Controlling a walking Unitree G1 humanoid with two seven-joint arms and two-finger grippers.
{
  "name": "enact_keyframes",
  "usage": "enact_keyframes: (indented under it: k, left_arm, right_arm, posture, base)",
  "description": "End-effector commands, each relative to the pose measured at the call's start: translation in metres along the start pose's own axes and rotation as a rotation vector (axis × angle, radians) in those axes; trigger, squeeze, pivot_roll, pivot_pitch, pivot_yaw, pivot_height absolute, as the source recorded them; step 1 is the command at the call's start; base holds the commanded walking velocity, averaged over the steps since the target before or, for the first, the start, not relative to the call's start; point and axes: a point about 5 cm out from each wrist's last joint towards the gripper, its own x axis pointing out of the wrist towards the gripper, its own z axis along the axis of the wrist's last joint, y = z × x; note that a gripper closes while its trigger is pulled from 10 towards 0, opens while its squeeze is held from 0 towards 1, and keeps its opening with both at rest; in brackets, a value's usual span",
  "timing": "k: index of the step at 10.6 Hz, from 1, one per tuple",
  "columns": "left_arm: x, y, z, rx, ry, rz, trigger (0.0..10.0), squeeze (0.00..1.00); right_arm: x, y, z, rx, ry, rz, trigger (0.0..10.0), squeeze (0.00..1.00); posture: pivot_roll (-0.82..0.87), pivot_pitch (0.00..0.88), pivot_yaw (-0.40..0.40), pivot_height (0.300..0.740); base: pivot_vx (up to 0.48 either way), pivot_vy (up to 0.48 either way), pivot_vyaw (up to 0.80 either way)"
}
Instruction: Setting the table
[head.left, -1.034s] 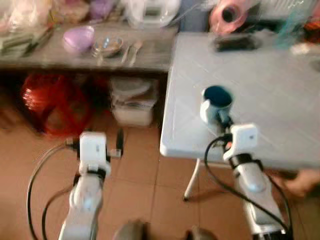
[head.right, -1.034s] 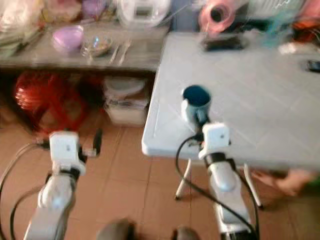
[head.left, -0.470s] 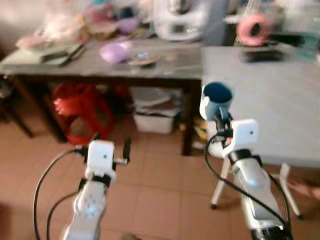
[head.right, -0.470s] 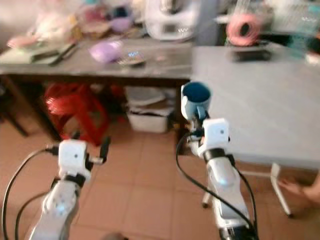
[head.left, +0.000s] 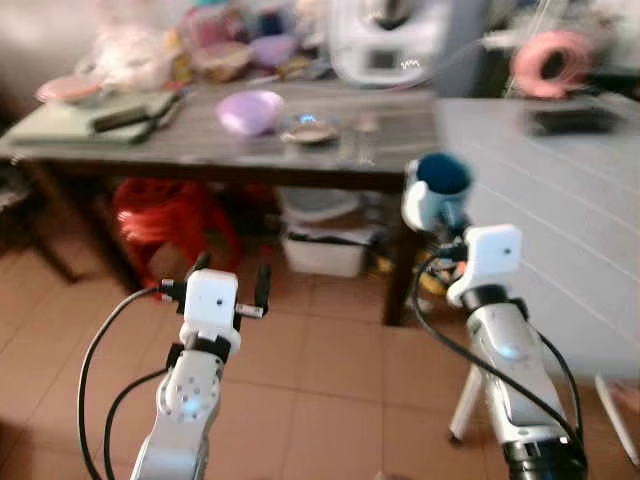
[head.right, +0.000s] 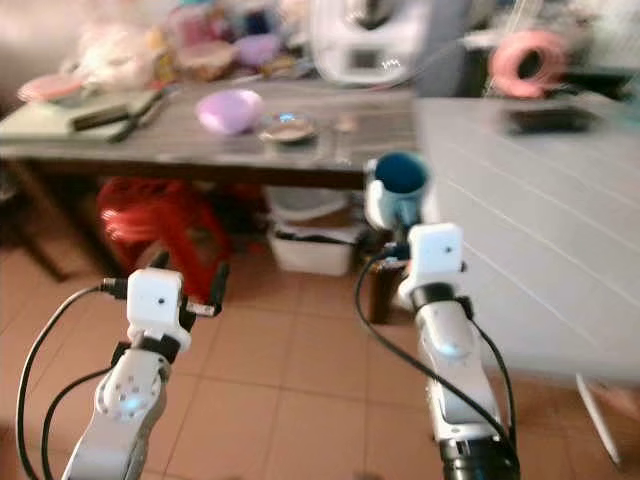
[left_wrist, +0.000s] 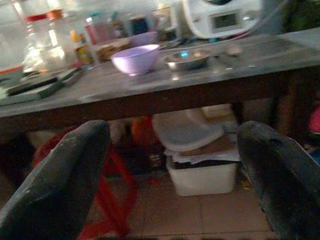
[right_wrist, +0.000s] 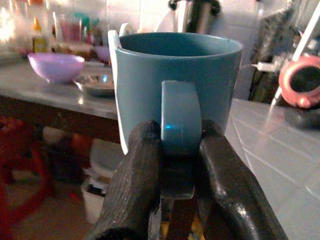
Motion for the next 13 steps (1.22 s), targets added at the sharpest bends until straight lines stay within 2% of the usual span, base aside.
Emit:
enact_keyframes:
  k: [1, 2, 3, 5, 7, 9, 10, 13]
  left_arm:
    - [-0.003, 0.003, -0.002, 0.004, 0.01, -0.013, 10.0, 0.0]
    - [-0.003, 0.002, -0.001, -0.001, 0.006, -0.016, 10.0, 0.0]
    - [0.001, 0.002, 0.001, -0.001, -0.003, -0.022, 10.0, 0.0]
    - [0.004, -0.001, 0.004, 0.002, -0.02, -0.044, 10.0, 0.0]
    - [0.002, -0.007, 0.008, 0.005, -0.034, -0.085, 10.0, 0.0]
    - [0.003, -0.005, 0.008, 0.005, -0.034, -0.078, 10.0, 0.0]
    - [0.007, -0.003, 0.013, 0.004, -0.05, -0.073, 10.0, 0.0]
    - [0.01, -0.005, 0.025, 0.012, -0.092, -0.096, 10.0, 0.0]
  right_arm:
    - [0.002, 0.008, -0.002, -0.017, 0.011, 0.013, 10.0, 0.0]
    - [0.0, 0.01, -0.005, 0.058, 0.035, 0.036, 10.0, 0.0]
    - [0.002, 0.012, -0.005, 0.038, 0.034, 0.011, 10.0, 0.0]
    - [0.005, 0.015, -0.002, 0.008, 0.038, 0.042, 10.0, 0.0]
    - [0.008, 0.01, 0.002, 0.047, 0.02, 0.022, 10.0, 0.0]
    - [0.013, 0.013, 0.005, 0.048, 0.003, 0.027, 10.0, 0.0]
    - [0.019, 0.014, 0.016, 0.047, -0.04, 0.046, 10.0, 0.0]
    - [0.029, 0.001, 0.025, 0.03, -0.068, -0.013, 10.0, 0.0]
  posture:
    - [0.04, 0.006, 0.047, 0.74]
    - [0.04, 0.009, 0.049, 0.74]
    - [0.04, 0.01, 0.048, 0.74]
    - [0.04, 0.017, 0.045, 0.74]
    - [0.04, 0.034, 0.045, 0.74]
    - [0.05, 0.044, 0.041, 0.74]
    - [0.05, 0.049, 0.041, 0.74]
    - [0.03, 0.077, 0.036, 0.74]
  base:
    - [0.454, 0.0, 0.0]
    - [0.461, 0.0, 0.0]
    - [0.461, 0.0, 0.0]
    - [0.472, 0.0, 0.0]
    - [0.48, 0.0, 0.0]
    - [0.48, 0.0, 0.0]
    - [0.48, 0.0, 0.0]
    - [0.48, 0.0, 0.0]
